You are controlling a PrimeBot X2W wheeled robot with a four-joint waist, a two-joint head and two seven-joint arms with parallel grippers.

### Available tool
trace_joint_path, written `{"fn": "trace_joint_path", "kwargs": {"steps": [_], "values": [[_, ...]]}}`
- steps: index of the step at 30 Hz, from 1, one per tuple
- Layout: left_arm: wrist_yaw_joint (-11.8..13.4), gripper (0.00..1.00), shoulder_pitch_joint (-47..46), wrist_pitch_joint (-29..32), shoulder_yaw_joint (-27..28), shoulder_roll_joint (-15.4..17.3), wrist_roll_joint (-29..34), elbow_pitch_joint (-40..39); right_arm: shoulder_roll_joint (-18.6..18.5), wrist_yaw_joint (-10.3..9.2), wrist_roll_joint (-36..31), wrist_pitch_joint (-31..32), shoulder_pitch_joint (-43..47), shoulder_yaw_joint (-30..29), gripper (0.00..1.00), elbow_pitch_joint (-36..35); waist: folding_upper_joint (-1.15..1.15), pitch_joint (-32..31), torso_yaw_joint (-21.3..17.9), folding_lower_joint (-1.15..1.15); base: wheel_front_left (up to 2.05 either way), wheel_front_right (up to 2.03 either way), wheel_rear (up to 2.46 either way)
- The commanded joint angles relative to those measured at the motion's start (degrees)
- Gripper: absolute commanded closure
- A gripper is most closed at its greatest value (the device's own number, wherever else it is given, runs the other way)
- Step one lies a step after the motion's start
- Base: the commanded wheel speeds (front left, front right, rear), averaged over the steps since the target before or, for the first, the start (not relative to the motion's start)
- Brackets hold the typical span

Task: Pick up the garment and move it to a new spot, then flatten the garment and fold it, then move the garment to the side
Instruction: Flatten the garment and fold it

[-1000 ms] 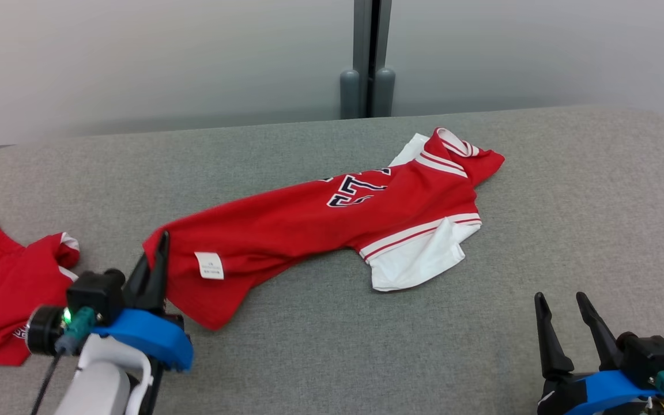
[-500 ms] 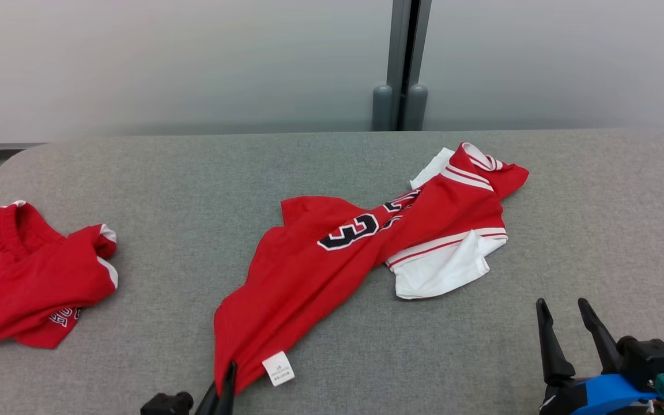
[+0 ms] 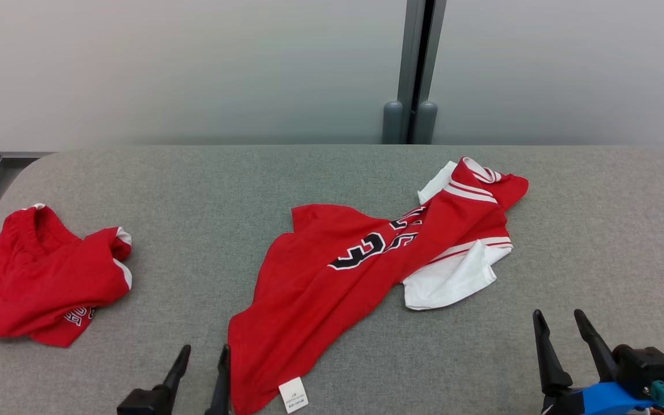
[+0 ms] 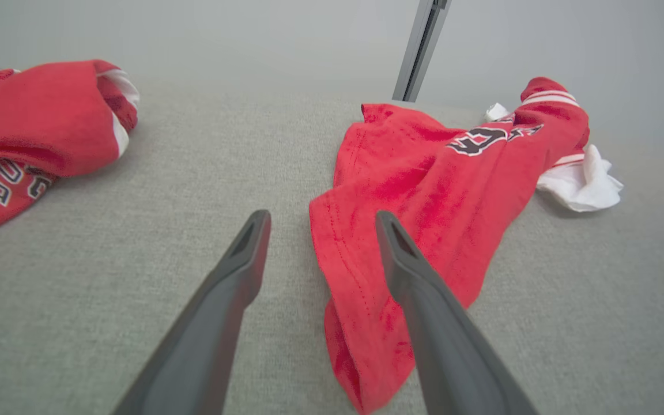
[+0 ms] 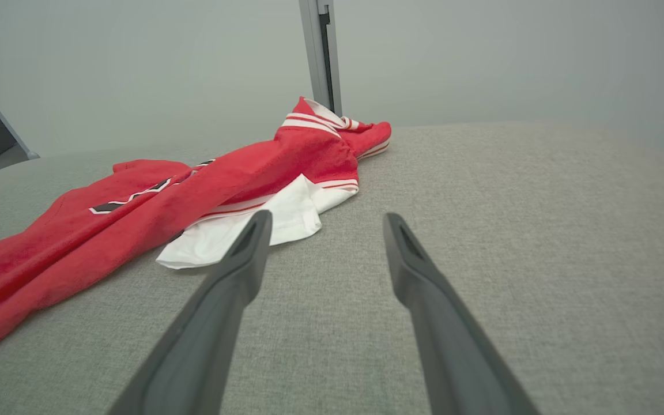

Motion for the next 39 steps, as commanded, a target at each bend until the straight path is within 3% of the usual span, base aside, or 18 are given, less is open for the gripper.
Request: {"fn": "trace_joint_path", "kwargs": {"steps": [1,11,18,29,39], "values": [[1.0,0.00,-1.3,-0.3,2.4,0.4,1.1,-2.9,-0.1,0.01,0.0,0.0,0.7,-0.1,0.00,0.0,0.00,-0.2,-0.2,0.01,0.00,0.00,0.00],[2.9,0.00,-1.9,-0.3,12.6,0.8,7.1,-13.6,-0.1,0.01,0.0,-0.3,0.9,-0.5,0.00,0.3,0.00,-1.2,-1.6,0.01,0.00,0.00,0.00],[2.5,0.00,-2.5,-0.3,17.0,0.8,10.5,-15.8,-0.1,0.01,-0.3,-0.1,1.3,-1.4,0.00,0.1,0.00,-1.4,-2.3,0.01,0.00,0.00,0.00],[0.8,0.00,-2.9,-0.3,18.7,0.3,13.2,-14.1,-0.1,0.02,-2.2,1.1,0.0,-1.0,0.00,-0.5,0.00,-1.4,-2.1,0.01,0.00,0.00,0.00],[-0.8,0.00,-4.7,-0.3,19.0,-1.0,14.6,-13.8,-3.0,0.01,-5.7,6.5,-11.4,4.4,0.00,1.5,0.00,1.0,0.5,0.01,0.00,0.00,0.00]]}}
